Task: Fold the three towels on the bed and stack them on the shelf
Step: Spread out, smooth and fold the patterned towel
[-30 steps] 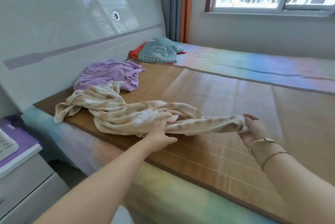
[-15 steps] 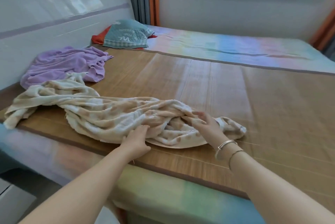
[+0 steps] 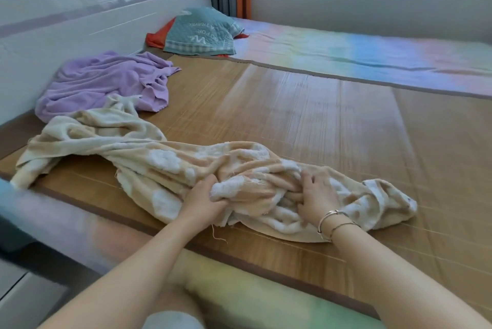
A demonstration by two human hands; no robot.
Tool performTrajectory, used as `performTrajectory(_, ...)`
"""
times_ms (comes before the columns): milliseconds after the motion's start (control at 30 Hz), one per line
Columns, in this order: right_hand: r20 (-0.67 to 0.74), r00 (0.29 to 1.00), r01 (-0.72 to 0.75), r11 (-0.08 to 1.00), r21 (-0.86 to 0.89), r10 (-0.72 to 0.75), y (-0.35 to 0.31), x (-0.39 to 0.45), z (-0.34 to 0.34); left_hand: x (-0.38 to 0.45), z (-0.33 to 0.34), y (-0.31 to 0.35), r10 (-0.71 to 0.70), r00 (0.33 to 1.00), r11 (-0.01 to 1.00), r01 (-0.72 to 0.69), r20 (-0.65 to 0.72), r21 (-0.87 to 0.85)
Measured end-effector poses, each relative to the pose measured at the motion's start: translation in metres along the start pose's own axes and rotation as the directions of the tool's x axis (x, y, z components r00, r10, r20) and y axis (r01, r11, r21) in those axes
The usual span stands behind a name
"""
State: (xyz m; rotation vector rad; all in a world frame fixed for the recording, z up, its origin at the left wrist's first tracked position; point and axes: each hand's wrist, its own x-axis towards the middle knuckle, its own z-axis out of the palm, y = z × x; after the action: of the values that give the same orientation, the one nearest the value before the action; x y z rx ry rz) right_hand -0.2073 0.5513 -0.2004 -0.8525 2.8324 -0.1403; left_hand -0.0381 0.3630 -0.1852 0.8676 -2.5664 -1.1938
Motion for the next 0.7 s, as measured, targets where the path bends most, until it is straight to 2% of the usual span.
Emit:
performTrajectory(100,0.043,0.999,0.011,0.998,0.066,-0.014,0.035,-0.011,0.0,-0.003,0.013,0.017,0.024,0.988,0.942,0.03,0.155,-0.335)
performTrajectory(167,0.042,0.995,-0.094,0.983,0.156,0.088,0.065,-0.023,-0.007,-0.005,0.026,0.036,0.07,0.969,0.907,0.037,0.237,-0.419)
performTrajectory(233,-0.065,0.974,-0.197,0.954,0.224,0.216,0.093,-0.035,-0.022,-0.006,0.043,0.059,0.13,0.947,0.898,0.013,0.295,-0.439)
performTrajectory(300,-0.198,0.921,-0.254,0.902,0.35,0.336,0.113,-0.044,-0.05,-0.003,0.057,0.093,0.19,0.947,0.905,-0.068,0.257,-0.42)
performTrajectory(367,-0.354,0.849,-0.208,0.864,0.459,0.392,0.131,-0.054,-0.088,0.0,0.068,0.141,0.229,0.967,0.91,-0.173,0.109,-0.376)
performTrajectory(433,-0.493,0.795,-0.122,0.888,0.443,0.354,0.138,-0.058,-0.115,0.003,0.069,0.176,0.238,0.964,0.932,-0.262,-0.121,-0.252)
performTrajectory(500,-0.606,0.754,0.001,0.922,0.387,0.253,0.149,-0.067,-0.133,0.004,0.068,0.191,0.4,0.87,0.892,-0.442,-0.288,-0.096)
performTrajectory(533,-0.648,0.737,0.052,0.94,0.338,0.192,0.153,-0.074,-0.138,0.001,0.066,0.188,0.517,0.8,0.845,-0.533,-0.303,0.033)
performTrajectory(567,-0.685,0.718,0.074,0.965,0.25,0.123,0.158,-0.082,-0.139,-0.005,0.064,0.183,0.627,0.732,0.779,-0.597,-0.266,0.193)
performTrajectory(600,-0.712,0.702,0.056,0.993,0.103,0.034,0.164,-0.09,-0.138,-0.013,0.062,0.174,0.694,0.7,0.708,-0.622,-0.168,0.334)
performTrajectory(633,-0.693,0.718,0.022,0.998,-0.063,-0.06,0.171,-0.1,-0.133,-0.023,0.062,0.162,0.705,0.709,0.639,-0.615,-0.03,0.462)
performTrajectory(667,-0.598,0.793,-0.008,0.981,-0.193,-0.111,0.178,-0.106,-0.125,-0.03,0.063,0.148,0.66,0.74,0.553,-0.595,0.13,0.583)
performTrajectory(700,-0.454,0.884,-0.016,0.963,-0.27,-0.113,0.181,-0.116,-0.117,-0.036,0.065,0.133,0.542,0.788,0.472,-0.573,0.292,0.67)
